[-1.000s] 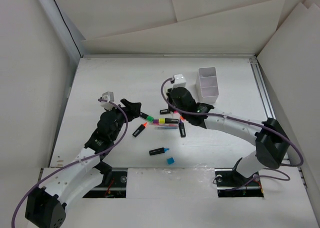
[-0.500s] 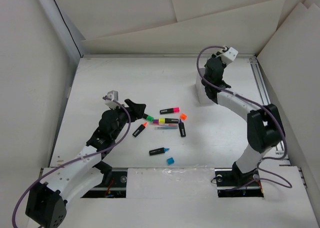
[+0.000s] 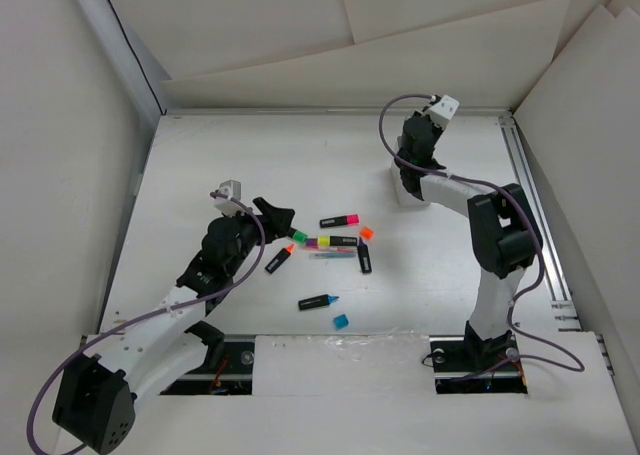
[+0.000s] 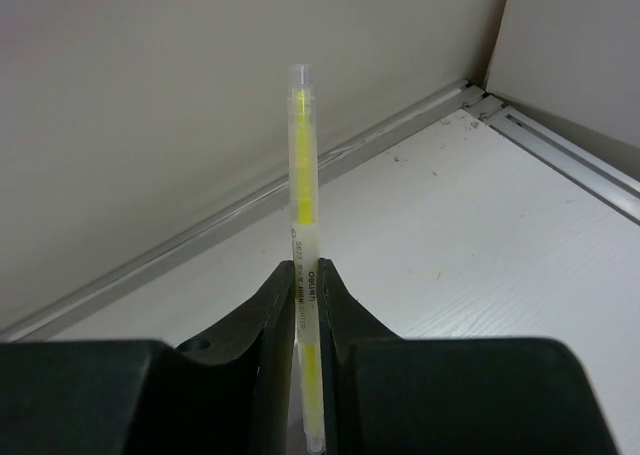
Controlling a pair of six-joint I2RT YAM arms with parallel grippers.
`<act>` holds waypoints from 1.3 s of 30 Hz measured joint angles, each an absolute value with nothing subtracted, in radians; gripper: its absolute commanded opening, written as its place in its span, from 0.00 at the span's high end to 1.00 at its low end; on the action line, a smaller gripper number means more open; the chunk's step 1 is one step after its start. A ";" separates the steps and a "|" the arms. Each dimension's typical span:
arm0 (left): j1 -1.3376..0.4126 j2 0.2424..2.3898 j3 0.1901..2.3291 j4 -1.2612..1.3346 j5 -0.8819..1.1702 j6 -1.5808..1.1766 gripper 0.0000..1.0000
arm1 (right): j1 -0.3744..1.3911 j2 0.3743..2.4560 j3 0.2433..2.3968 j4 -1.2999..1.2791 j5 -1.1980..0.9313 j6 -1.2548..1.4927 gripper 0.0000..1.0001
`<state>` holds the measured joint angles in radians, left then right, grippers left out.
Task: Sort the stationery into containers
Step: Place the pen in the storage box.
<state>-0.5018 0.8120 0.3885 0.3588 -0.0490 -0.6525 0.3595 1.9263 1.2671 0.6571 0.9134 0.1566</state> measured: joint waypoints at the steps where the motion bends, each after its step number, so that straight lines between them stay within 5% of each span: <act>1: -0.502 0.817 0.389 0.359 -0.048 -0.653 0.34 | 0.360 1.926 1.267 0.666 0.915 0.153 0.98; 17: -0.502 0.822 0.389 0.363 -0.037 -0.653 0.34 | 0.375 1.983 1.296 0.681 0.951 0.108 0.95; 25: -0.502 0.822 0.389 0.362 -0.037 -0.653 0.34 | 0.387 1.983 1.297 0.679 0.952 0.095 0.75; 33: -0.502 0.822 0.389 0.363 -0.037 -0.653 0.34 | 0.400 1.961 1.272 0.671 0.950 0.089 0.67; 38: -0.502 0.822 0.389 0.362 -0.037 -0.653 0.34 | 0.428 1.877 1.233 0.635 0.952 0.096 0.72; 39: -0.502 0.822 0.389 0.362 -0.037 -0.653 0.34 | 0.440 1.847 1.220 0.621 0.949 0.102 0.81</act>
